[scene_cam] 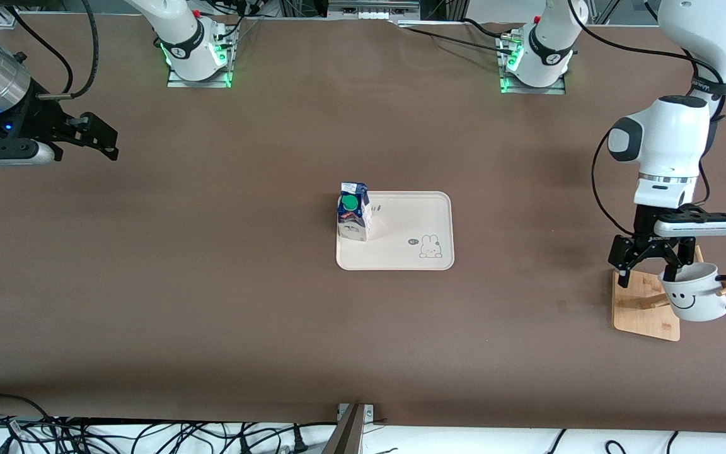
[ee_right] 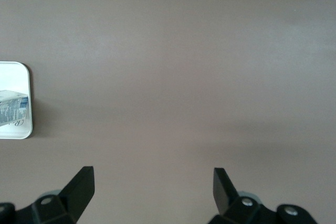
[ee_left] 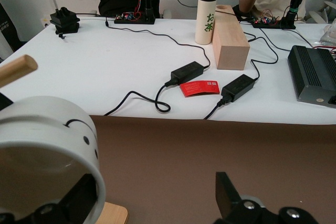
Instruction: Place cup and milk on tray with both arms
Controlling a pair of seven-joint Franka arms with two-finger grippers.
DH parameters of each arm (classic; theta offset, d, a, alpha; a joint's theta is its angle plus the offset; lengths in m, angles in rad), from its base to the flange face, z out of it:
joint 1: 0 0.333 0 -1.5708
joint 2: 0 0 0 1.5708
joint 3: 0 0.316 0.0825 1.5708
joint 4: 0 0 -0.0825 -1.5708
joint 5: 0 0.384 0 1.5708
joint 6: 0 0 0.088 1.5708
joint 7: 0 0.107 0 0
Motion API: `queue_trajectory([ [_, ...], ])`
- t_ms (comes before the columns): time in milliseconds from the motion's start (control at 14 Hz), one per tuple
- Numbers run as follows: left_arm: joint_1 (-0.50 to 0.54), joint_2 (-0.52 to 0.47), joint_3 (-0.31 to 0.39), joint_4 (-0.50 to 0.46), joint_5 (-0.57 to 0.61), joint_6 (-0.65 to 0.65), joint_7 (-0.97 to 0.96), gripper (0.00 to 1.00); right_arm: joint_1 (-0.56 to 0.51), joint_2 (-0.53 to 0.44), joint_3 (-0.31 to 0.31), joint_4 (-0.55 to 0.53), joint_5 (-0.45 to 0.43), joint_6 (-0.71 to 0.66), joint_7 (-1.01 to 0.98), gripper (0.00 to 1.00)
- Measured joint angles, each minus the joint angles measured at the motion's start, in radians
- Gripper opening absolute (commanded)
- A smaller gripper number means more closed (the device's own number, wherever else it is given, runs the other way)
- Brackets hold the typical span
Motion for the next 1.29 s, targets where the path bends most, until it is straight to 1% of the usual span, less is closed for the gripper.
queue_trajectory([
  [500,0.043,-0.001,0.025,0.000,0.000,0.001,-0.002,1.00,0.000,0.000,0.000,0.001,0.000,0.000,0.000,1.00],
  [1286,0.046,-0.001,0.052,0.039,0.000,0.003,-0.002,1.00,0.000,0.001,0.000,0.003,0.000,0.000,0.000,1.00],
])
